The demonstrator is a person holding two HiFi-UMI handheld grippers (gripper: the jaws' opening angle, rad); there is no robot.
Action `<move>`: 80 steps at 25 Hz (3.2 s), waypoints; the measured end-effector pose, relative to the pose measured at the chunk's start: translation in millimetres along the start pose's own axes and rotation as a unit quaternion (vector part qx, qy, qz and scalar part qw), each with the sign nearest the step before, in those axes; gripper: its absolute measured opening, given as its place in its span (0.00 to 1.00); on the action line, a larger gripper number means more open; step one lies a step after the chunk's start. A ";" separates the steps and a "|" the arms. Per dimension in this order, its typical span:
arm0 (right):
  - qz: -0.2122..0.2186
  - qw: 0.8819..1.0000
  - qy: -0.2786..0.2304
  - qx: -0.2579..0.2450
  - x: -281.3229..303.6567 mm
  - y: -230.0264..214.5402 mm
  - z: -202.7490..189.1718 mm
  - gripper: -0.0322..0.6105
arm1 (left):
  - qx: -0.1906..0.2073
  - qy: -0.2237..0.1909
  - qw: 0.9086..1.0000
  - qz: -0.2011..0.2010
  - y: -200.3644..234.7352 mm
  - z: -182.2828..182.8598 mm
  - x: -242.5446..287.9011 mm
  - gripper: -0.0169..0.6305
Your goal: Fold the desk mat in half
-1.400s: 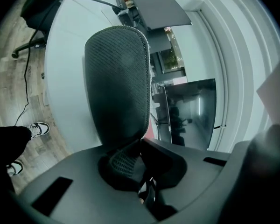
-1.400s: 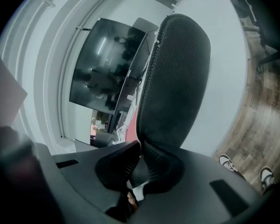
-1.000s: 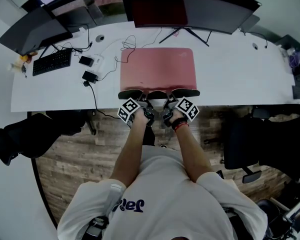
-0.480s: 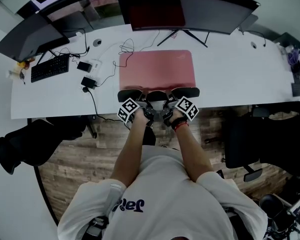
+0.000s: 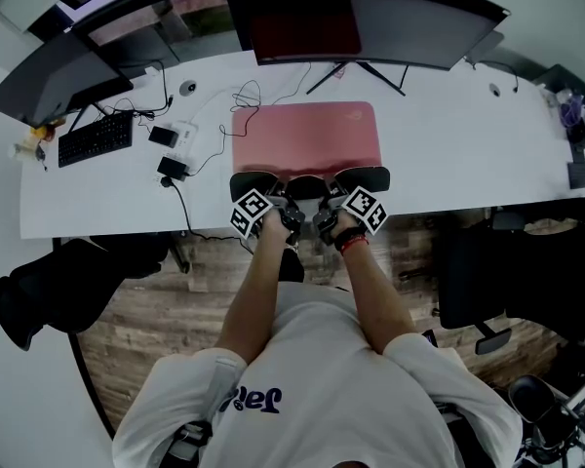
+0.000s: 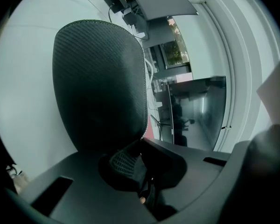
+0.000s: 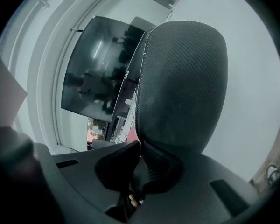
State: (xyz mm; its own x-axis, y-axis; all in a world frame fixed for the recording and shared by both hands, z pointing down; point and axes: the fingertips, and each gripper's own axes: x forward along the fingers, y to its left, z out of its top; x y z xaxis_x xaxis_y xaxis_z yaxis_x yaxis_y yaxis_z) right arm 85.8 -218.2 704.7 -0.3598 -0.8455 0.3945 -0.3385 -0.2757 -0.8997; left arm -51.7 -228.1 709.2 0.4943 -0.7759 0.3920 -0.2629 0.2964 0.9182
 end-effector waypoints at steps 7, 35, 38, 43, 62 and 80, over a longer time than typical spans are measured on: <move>-0.004 1.000 -0.005 -0.002 16.6 6.8 10.4 0.11 | -0.004 0.005 1.000 -0.001 -7.0 10.9 15.3 0.08; -0.018 0.999 -0.047 0.010 57.6 26.8 38.6 0.11 | 0.022 0.039 0.999 -0.003 -32.2 42.2 60.9 0.08; -0.021 0.998 -0.055 0.010 62.8 29.4 43.4 0.11 | 0.026 0.048 0.999 -0.004 -36.3 45.9 67.8 0.08; -0.024 0.997 -0.070 0.008 73.4 37.2 52.1 0.11 | 0.030 0.061 0.998 -0.011 -45.3 54.0 79.1 0.08; -0.019 0.998 -0.050 0.032 108.6 53.4 77.5 0.11 | 0.040 0.060 0.997 0.004 -65.0 74.9 110.0 0.08; -0.014 0.999 -0.017 0.024 142.9 63.7 92.1 0.11 | 0.022 0.030 0.999 0.001 -71.5 96.9 134.9 0.08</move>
State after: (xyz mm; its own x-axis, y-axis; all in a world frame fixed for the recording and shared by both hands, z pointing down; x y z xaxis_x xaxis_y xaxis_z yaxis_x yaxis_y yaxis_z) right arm 92.9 -398.7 686.6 -0.3199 -0.8520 0.4145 -0.3060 -0.3211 -0.8962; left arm -46.6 -407.9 690.9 0.5431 -0.7398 0.3973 -0.2987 0.2720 0.9148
